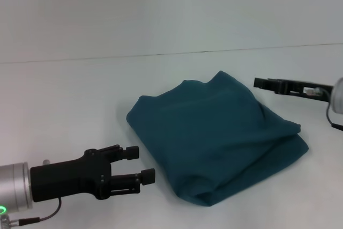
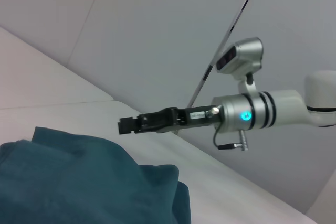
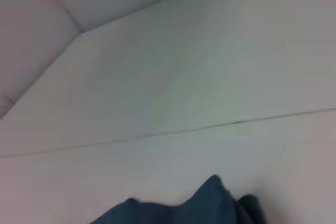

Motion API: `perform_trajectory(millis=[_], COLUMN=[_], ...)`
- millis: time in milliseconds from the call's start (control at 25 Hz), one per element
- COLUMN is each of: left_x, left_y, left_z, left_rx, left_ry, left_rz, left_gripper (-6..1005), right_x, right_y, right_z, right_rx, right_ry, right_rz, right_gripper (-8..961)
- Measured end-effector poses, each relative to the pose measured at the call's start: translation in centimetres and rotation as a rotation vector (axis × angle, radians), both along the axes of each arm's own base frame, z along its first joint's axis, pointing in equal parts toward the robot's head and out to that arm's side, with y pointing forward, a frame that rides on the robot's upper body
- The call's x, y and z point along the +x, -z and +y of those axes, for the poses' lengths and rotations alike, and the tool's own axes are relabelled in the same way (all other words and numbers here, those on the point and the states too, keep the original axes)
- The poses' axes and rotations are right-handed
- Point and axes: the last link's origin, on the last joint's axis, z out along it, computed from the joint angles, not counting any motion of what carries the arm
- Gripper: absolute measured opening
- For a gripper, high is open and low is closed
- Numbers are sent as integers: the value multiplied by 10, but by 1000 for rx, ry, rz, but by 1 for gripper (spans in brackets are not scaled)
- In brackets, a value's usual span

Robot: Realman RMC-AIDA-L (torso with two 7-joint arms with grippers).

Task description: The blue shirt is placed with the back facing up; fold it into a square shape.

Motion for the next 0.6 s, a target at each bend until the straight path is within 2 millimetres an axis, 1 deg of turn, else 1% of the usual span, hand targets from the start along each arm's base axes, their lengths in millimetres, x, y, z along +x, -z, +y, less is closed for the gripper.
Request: perform_trajectory(millis=[40, 400, 600], left_x=[0, 1, 1], left_y=[0, 0, 1], left_z=[0, -1, -1], left_rx=[0, -9, -12], left_ry=[0, 3, 5], left_rz=[0, -5, -2], left_gripper=[873, 873, 874], right_x=[0, 20, 30], right_y=[0, -34, -40], right_z=[0, -28, -35], right_rx=[0, -168, -213], right_ry=[0, 89, 147], right_rz=[0, 82, 65], right_gripper=[407, 615, 748])
